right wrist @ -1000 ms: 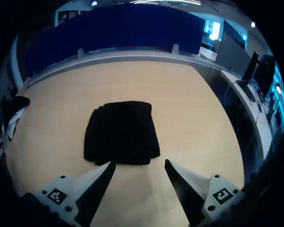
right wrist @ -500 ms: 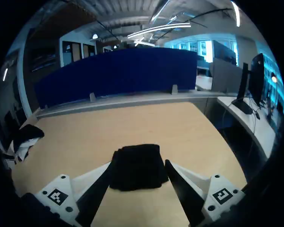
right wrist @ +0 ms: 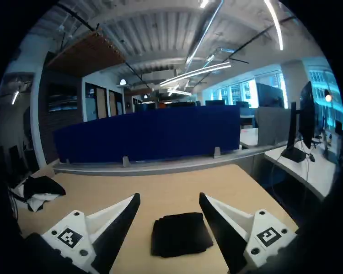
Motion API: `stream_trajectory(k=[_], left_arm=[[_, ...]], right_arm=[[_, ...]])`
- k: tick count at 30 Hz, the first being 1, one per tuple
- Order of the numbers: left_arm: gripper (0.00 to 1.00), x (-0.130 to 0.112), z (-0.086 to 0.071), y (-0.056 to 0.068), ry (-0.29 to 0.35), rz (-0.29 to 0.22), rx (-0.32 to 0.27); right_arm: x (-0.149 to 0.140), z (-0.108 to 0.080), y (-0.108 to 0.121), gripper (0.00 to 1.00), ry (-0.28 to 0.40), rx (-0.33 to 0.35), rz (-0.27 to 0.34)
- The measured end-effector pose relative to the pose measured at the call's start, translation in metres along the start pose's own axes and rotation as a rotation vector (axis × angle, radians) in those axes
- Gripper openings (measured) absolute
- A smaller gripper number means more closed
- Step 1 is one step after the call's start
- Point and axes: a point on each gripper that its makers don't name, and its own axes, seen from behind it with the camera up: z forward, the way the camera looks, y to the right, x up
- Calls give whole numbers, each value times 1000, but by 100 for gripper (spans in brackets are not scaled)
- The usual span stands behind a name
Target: Fold towel
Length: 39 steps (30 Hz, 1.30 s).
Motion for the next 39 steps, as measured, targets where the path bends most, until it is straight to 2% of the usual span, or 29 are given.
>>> stream_trajectory(k=[3, 9, 12, 18, 30, 39], left_arm=[[85, 13, 1, -1, 48, -10, -2], [85, 45, -1, -10, 195, -34, 17], [85, 61, -6, -16, 265, -50, 32], [85, 92, -18, -24, 402, -35, 58], [85, 102, -17, -25, 478, -26, 59], [85, 91, -11, -28, 538, -6, 70]], right_arm=[[2, -2, -3, 100, 12, -16, 9], [14, -11, -23, 100, 60, 4, 43], [18, -16, -34, 100, 66, 22, 45], [21, -21, -46, 100, 68, 24, 26], [11, -30, -72, 100, 9, 51, 12], [6, -30, -89, 100, -35, 68, -19]])
